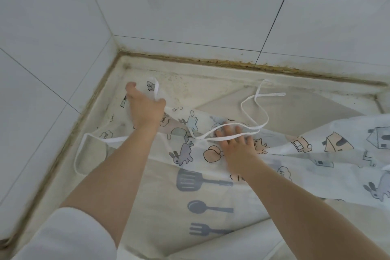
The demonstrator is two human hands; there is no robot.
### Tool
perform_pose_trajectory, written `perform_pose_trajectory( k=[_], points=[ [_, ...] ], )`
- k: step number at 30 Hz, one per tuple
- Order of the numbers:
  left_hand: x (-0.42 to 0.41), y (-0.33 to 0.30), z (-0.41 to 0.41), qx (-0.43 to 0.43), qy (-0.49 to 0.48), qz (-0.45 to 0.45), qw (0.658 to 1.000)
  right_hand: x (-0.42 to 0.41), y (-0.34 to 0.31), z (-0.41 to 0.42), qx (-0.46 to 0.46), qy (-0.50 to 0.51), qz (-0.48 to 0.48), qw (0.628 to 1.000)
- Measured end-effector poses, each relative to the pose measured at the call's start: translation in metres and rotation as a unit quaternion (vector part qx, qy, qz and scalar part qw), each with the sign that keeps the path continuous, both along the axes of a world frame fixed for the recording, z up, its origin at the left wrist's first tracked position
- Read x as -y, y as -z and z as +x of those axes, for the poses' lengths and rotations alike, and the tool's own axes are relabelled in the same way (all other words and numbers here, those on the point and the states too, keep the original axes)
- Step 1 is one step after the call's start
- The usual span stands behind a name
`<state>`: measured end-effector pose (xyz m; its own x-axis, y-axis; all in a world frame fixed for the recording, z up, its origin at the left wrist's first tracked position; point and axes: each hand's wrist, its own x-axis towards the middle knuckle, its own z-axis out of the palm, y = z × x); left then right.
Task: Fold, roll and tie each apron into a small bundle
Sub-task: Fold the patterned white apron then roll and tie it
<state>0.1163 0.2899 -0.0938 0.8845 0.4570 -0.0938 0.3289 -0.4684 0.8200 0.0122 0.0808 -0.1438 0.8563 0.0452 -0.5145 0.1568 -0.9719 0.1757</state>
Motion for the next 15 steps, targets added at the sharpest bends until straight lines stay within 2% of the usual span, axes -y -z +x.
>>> perform_pose_trajectory(
  k=[2,4,6,9,13,15],
  points=[
    [-0.002,-0.011,0.012,-0.012,0.038,0.039,0.998,0.001,-0.007,0.004,0.014,-0.025,-0.012,1.0],
    [-0.001,-0.019,0.025,-0.064,0.078,0.048,0.994,0.002,-0.014,0.011,0.024,-0.038,-0.012,0.999],
    [0.002,-0.025,0.033,-0.1,0.138,0.067,0.983,0.0,-0.018,0.019,0.02,-0.024,0.001,1.0],
    [0.0,-0.024,0.04,-0.111,0.212,0.103,0.965,-0.007,-0.017,0.028,0.007,-0.009,0.003,1.0],
    [-0.018,-0.018,0.045,-0.158,0.242,0.084,0.954,-0.007,-0.016,0.034,0.019,-0.005,0.015,1.0],
    [-0.025,-0.014,0.046,-0.173,0.219,0.071,0.958,-0.007,-0.017,0.039,0.02,0.001,0.03,0.999]
  ],
)
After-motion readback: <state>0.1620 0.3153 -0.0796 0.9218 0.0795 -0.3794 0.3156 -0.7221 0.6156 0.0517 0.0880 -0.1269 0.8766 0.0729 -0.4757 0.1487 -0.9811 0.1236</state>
